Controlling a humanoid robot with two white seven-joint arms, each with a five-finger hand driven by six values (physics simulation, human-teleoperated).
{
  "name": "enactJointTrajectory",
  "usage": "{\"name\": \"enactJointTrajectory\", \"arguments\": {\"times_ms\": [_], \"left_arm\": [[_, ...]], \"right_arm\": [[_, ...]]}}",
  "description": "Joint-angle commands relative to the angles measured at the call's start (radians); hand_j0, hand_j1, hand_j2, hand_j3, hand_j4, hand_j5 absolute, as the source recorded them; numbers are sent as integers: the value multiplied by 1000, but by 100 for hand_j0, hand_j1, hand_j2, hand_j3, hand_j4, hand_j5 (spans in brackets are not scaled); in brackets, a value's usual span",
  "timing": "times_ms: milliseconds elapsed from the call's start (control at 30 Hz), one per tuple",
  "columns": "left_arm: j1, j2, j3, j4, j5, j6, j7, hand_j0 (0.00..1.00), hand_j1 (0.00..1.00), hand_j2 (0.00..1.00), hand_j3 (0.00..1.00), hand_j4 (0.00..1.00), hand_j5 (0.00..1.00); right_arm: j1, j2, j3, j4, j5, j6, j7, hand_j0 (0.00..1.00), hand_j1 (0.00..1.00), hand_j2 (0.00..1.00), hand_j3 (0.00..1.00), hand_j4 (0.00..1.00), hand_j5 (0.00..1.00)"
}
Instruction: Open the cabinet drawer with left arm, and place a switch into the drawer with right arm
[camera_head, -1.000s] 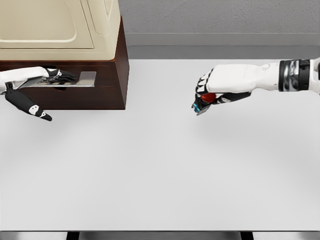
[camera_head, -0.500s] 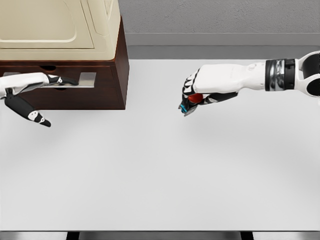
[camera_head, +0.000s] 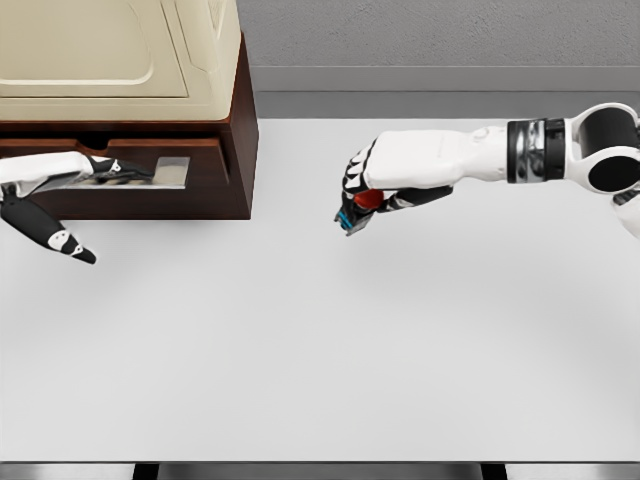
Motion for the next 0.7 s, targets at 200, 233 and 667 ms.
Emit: {"name": "enactJointTrajectory", "arguments": {"times_ms": [200,233,667], "left_arm": [[0,15,-5,-14,4,2,-7,100,100,100,100,100,100],[0,21,-6,-22,4,2,-7,100,100,100,100,100,100],[12,50,-6,-51,6,2,-7,100,100,100,100,100,100]], "right_arm": [[0,42,0,7,-6,25,0,47,47,47,47,47,47],[-2,44,0,7,-6,31,0,47,47,47,47,47,47],[-15,72,13,30,-5,49,0,47,47,47,47,47,47]]}}
